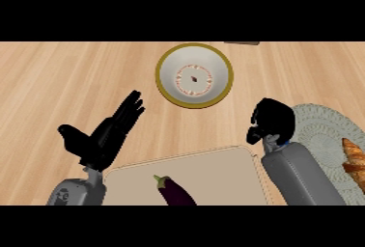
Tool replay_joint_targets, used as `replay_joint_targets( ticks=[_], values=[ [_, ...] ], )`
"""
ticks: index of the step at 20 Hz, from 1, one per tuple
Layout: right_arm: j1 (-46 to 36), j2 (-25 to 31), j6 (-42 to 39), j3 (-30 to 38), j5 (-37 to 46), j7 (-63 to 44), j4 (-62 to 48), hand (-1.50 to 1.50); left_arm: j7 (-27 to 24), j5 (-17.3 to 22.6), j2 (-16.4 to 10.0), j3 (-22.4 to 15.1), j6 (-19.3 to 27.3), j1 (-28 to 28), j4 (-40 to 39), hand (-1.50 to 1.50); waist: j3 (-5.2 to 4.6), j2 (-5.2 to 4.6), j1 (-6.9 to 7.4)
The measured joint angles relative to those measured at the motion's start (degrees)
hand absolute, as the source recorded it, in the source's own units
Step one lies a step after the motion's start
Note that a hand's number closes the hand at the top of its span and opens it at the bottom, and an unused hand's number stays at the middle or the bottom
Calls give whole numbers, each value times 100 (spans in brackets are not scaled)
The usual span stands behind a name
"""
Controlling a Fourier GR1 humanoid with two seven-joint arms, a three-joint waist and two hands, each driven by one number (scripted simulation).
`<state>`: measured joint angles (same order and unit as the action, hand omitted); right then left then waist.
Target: Pick the can from the placemat and place it in the bowl
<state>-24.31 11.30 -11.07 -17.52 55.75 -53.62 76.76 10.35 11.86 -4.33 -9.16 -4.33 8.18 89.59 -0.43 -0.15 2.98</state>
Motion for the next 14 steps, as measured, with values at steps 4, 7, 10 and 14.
replay_joint_targets(
  ticks=[4,7,10,14],
  values=[
    [-666,-684,13,-1066,98,-343,-216,150,44,-14,69,-159,-100,175,-44,0,18,-54,370],
    [-1193,-884,194,-1717,-65,-657,-270,150,82,16,61,-155,-155,259,-91,0,26,-52,455],
    [-1660,-971,414,-2238,-300,-944,-178,150,117,15,79,-158,-141,280,-103,0,30,-27,453],
    [-2464,-1007,559,-2574,-406,-1276,-29,150,83,-30,135,-172,-97,287,-211,0,24,10,396]
  ],
)
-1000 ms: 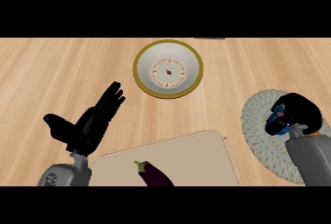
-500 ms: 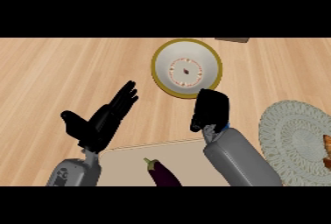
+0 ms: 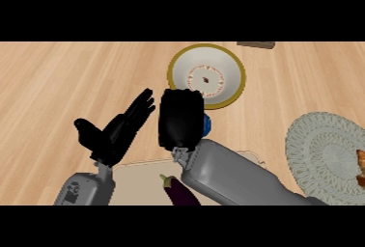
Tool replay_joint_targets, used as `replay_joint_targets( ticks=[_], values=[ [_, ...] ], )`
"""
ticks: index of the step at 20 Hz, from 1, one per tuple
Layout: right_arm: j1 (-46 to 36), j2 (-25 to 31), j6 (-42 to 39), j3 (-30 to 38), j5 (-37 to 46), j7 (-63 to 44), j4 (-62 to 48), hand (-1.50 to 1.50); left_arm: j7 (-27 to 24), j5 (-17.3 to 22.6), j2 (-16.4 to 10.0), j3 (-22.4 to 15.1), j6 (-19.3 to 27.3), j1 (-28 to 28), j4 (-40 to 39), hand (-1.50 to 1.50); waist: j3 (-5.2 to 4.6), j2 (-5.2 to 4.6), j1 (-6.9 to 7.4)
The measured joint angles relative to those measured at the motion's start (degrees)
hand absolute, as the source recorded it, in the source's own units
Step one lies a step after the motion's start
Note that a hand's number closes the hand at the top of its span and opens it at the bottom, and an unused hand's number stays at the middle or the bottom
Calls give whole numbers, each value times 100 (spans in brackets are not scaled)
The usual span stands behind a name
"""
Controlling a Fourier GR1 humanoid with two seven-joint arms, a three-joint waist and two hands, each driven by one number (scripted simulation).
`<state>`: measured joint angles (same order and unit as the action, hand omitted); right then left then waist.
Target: Pick the can from the placemat and place it in the bowl
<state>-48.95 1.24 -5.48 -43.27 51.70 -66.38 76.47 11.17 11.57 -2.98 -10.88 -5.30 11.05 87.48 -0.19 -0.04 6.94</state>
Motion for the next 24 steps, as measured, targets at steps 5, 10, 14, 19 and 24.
replay_joint_targets(
  ticks=[5,10,14,19,24],
  values=[
    [-997,1,45,-54,-92,-292,-15,150,-20,-58,26,11,57,36,-74,0,-6,35,-72],
    [-1724,1,116,27,-250,-439,-305,150,-59,-79,39,57,103,29,-100,0,-7,28,-141],
    [-2276,-3,220,181,-377,-476,-681,150,-109,-97,25,94,103,54,-118,0,-6,12,-185],
    [-2690,-10,383,382,-434,-406,-1238,150,-68,-40,-16,176,96,-2,-54,0,-1,0,-271],
    [-2856,-34,722,750,-360,-134,-1956,150,-140,-87,-14,186,123,-75,-24,0,5,-33,-344]
  ],
)
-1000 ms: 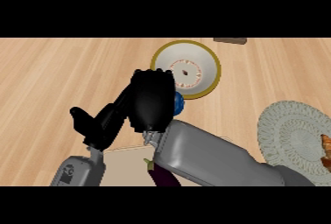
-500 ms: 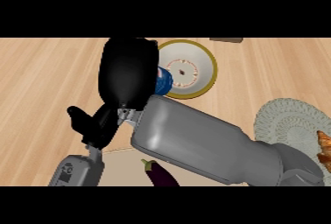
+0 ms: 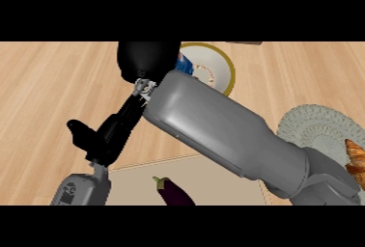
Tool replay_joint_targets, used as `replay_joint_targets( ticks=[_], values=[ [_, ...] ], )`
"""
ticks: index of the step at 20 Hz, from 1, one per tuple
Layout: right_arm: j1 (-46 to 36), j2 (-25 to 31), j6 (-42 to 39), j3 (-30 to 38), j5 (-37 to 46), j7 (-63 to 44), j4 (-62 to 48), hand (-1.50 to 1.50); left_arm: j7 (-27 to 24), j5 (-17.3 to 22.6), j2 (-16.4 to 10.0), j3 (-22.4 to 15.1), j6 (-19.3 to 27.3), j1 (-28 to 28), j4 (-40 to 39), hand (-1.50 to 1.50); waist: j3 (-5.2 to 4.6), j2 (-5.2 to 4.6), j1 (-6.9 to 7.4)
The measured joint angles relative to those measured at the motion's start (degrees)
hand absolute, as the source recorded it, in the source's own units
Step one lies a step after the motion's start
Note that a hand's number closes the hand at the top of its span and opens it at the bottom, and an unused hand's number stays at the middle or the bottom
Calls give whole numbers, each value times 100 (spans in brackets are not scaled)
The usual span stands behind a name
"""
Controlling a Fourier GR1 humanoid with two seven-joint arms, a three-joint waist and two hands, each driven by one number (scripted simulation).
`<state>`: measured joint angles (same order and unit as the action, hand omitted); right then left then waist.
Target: Pick the can from the placemat and place it in the bowl
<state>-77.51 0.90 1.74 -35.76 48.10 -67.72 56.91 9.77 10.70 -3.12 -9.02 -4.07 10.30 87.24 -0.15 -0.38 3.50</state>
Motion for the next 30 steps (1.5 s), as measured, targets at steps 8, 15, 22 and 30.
replay_joint_targets(
  ticks=[8,15,22,30],
  values=[
    [-6,-33,880,622,354,739,-1546,150,4,-20,-10,3,13,-145,184,0,6,-31,-64],
    [-83,-34,1507,970,529,1199,-3114,150,-45,-6,-68,31,-103,-149,180,0,6,-86,-12],
    [83,82,1908,1699,84,1483,-4019,-150,26,-15,-12,-8,-92,-60,218,0,12,-144,77],
    [474,100,3508,2435,-451,2576,-3790,-150,81,42,-37,42,-120,-110,298,0,25,-127,39]
  ],
)
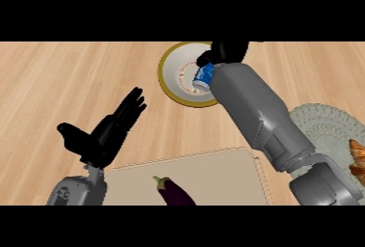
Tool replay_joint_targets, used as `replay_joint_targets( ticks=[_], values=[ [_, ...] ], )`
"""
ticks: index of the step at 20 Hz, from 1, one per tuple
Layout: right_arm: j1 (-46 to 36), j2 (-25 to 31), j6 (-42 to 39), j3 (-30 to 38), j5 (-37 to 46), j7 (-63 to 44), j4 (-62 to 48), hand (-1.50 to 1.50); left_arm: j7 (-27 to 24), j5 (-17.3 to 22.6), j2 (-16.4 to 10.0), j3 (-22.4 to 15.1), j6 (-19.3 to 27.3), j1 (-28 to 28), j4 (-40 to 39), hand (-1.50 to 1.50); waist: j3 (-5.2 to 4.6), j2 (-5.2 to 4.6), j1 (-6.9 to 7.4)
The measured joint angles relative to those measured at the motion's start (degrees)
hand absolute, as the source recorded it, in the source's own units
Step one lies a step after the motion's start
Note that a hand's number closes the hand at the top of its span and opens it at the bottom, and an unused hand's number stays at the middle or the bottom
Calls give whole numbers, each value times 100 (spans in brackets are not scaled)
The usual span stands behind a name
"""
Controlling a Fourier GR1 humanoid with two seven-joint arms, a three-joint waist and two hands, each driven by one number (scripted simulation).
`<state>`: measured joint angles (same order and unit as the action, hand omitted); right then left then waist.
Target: Pick the can from the placemat and place it in the bowl
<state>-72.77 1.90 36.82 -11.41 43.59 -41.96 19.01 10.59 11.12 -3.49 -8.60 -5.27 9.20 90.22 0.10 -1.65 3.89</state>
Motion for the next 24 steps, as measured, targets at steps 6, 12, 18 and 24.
replay_joint_targets(
  ticks=[6,12,18,24],
  values=[
    [341,-118,1462,321,-486,1076,1107,-150,-35,-35,14,6,41,-89,11,0,6,74,-87],
    [1280,-150,2113,-508,-1236,1755,2755,-150,-66,-54,28,60,81,-150,-83,0,-1,167,-205],
    [2413,-151,2599,-1863,-1108,1508,4515,-150,-59,-4,-43,217,97,-235,-133,0,-10,270,-431],
    [3893,-152,2976,-3268,-279,1284,5793,150,-145,2,-82,321,114,-340,-194,0,-20,336,-640]
  ],
)
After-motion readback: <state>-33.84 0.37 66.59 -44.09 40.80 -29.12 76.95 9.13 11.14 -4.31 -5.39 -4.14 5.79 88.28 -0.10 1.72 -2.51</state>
